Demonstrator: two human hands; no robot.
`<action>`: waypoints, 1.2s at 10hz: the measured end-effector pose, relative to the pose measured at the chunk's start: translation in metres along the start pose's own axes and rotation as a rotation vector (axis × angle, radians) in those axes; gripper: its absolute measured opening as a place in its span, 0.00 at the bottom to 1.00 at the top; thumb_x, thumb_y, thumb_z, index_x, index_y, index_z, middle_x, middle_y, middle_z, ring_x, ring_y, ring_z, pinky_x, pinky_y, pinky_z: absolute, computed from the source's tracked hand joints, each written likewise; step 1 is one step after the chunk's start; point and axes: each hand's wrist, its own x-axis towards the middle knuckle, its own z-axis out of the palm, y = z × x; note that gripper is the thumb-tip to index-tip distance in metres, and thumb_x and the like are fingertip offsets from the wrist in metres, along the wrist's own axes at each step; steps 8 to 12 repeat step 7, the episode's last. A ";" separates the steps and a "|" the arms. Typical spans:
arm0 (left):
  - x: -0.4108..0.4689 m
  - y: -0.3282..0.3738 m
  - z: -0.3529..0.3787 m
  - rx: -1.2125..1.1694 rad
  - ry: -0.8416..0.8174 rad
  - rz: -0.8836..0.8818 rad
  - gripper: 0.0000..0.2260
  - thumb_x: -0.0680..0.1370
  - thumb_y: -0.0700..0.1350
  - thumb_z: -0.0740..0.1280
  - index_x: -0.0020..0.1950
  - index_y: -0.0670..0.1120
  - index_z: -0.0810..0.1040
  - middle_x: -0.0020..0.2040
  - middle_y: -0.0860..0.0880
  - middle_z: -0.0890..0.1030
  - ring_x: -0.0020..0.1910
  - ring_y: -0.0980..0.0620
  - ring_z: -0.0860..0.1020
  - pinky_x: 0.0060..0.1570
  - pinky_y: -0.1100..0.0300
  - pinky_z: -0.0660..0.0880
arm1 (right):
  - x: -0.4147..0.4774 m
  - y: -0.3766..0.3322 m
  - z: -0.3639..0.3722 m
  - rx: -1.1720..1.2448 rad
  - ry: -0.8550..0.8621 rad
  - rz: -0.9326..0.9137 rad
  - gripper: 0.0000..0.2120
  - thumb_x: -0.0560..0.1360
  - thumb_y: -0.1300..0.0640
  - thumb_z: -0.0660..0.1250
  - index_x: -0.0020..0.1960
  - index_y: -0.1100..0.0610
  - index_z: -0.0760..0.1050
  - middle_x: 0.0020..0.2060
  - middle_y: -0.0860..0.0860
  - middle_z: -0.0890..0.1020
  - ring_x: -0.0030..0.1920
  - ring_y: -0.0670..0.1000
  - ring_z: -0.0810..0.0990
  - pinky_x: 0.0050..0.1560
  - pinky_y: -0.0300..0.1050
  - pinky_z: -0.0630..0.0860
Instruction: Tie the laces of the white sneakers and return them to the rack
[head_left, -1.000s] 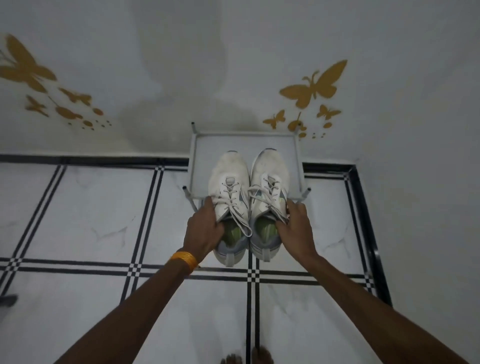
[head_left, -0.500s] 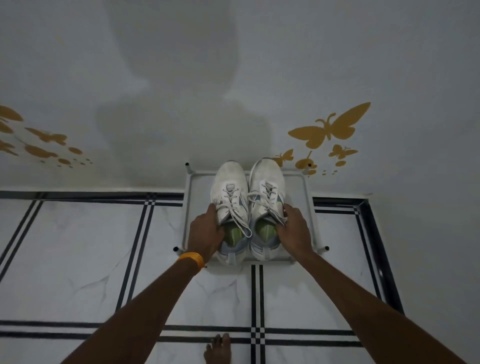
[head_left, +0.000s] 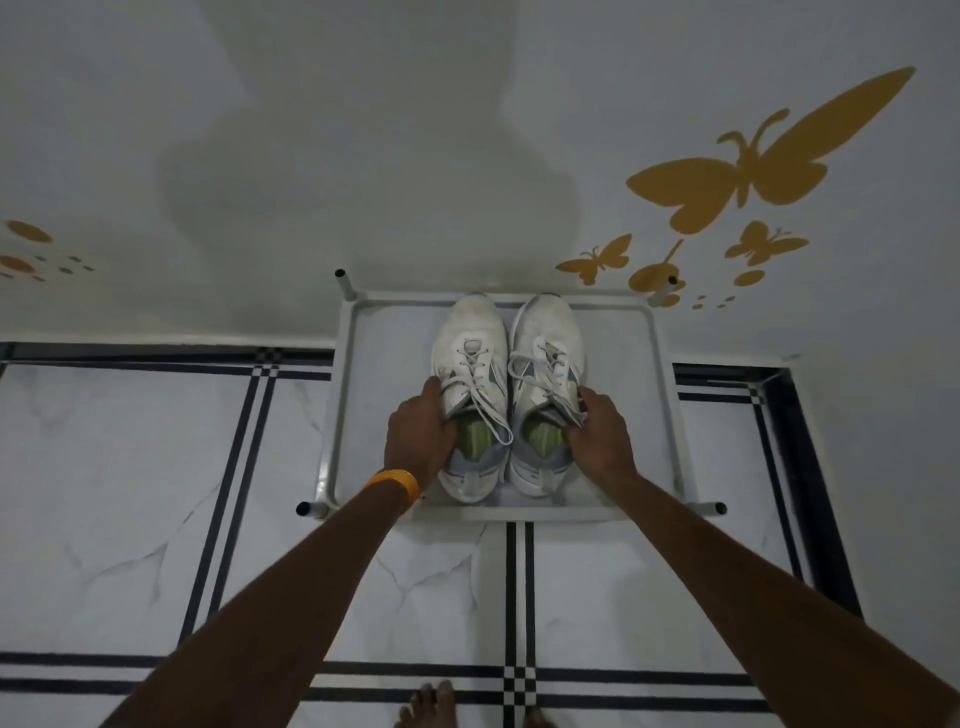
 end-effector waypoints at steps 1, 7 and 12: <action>0.006 0.001 0.004 -0.007 0.002 -0.037 0.20 0.74 0.43 0.66 0.64 0.43 0.70 0.50 0.39 0.83 0.49 0.34 0.80 0.48 0.47 0.75 | 0.009 -0.002 -0.001 -0.030 -0.008 -0.019 0.20 0.74 0.67 0.64 0.65 0.61 0.73 0.55 0.61 0.76 0.54 0.60 0.77 0.54 0.51 0.74; -0.070 0.190 -0.265 0.367 0.430 0.320 0.27 0.79 0.57 0.56 0.72 0.41 0.68 0.72 0.39 0.71 0.73 0.38 0.66 0.68 0.42 0.65 | -0.111 -0.196 -0.239 -0.432 0.270 -0.467 0.32 0.79 0.43 0.56 0.77 0.59 0.59 0.75 0.60 0.65 0.73 0.62 0.64 0.69 0.60 0.65; -0.070 0.190 -0.265 0.367 0.430 0.320 0.27 0.79 0.57 0.56 0.72 0.41 0.68 0.72 0.39 0.71 0.73 0.38 0.66 0.68 0.42 0.65 | -0.111 -0.196 -0.239 -0.432 0.270 -0.467 0.32 0.79 0.43 0.56 0.77 0.59 0.59 0.75 0.60 0.65 0.73 0.62 0.64 0.69 0.60 0.65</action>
